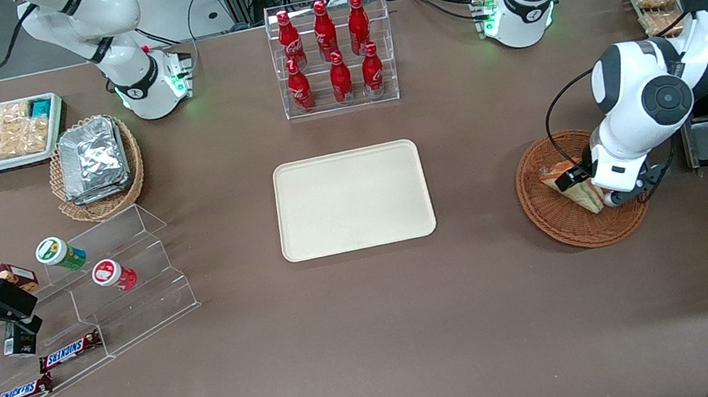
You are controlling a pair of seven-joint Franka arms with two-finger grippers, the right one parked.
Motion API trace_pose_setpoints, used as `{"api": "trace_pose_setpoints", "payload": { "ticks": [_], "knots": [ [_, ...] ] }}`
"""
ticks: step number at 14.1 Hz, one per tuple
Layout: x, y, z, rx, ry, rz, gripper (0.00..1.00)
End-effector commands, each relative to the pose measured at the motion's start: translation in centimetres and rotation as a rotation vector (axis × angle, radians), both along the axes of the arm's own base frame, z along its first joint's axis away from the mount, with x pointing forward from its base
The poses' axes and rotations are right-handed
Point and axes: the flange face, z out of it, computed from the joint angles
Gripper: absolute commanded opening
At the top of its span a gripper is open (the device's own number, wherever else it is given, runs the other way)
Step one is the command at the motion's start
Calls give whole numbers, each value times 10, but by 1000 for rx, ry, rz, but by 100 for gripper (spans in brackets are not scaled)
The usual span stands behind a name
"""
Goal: Place sandwich from basket to tray
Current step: 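Lower the left gripper and close it on the sandwich wedge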
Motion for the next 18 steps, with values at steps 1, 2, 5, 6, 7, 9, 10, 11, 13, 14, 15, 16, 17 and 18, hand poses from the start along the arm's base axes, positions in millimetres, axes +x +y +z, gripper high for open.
{"api": "trace_pose_setpoints", "payload": {
  "ticks": [1, 2, 5, 6, 7, 9, 10, 11, 13, 14, 15, 16, 17, 18],
  "knots": [
    [-18, 0, -10, 0, -37, 28, 100],
    [-20, 1, -15, -3, -44, 29, 100],
    [-26, 3, -34, -10, -48, 36, 100],
    [-28, 4, -38, -11, -50, 36, 97],
    [-30, 5, -41, -11, -48, 38, 72],
    [-30, 7, -42, -11, -45, 41, 4],
    [-30, 6, -42, -11, -45, 37, 0],
    [-30, 6, -42, -11, -47, 37, 0],
    [-28, 6, -36, -9, -53, 31, 0],
    [-26, 7, -28, -7, -57, 27, 0],
    [-24, 5, -19, -3, -56, 25, 0],
    [-19, 3, -8, 2, -44, 21, 0],
    [-14, 0, 6, 8, -36, 12, 0],
    [-6, -2, 24, 15, -23, 4, 0]
  ]
}}
